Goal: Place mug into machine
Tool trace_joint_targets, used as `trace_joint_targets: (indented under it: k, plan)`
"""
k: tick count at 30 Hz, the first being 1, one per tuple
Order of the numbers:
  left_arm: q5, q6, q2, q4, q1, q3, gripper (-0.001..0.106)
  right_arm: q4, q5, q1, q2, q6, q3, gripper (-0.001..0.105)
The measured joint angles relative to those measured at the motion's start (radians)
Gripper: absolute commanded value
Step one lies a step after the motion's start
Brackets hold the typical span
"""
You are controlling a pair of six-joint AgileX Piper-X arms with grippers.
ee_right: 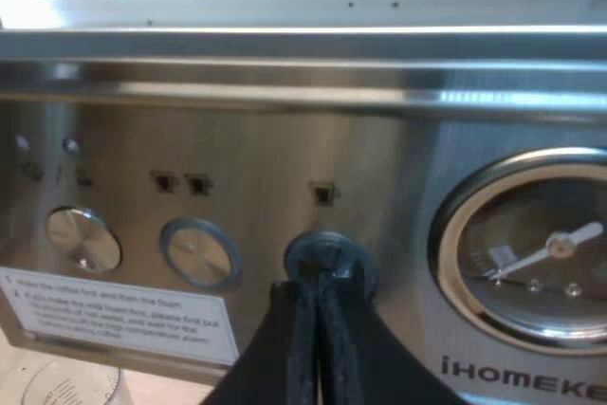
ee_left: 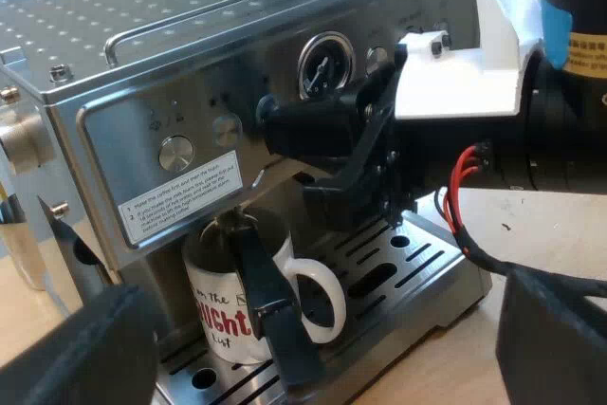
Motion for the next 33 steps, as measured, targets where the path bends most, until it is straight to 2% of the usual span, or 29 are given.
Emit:
trace_joint_targets:
  k: [27, 31, 33]
  plan:
    - [0.0, 0.0, 0.0, 0.0, 0.0, 0.0, 0.079, -0.03, 0.02, 0.004, 0.0, 0.0, 0.0, 0.0]
    - [0.0, 0.0, 0.0, 0.0, 0.0, 0.0, 0.079, -0.03, 0.02, 0.004, 0.0, -0.021, 0.0, 0.0]
    - [0.0, 0.0, 0.0, 0.0, 0.0, 0.0, 0.079, -0.03, 0.02, 0.004, 0.0, -0.041, 0.0, 0.008]
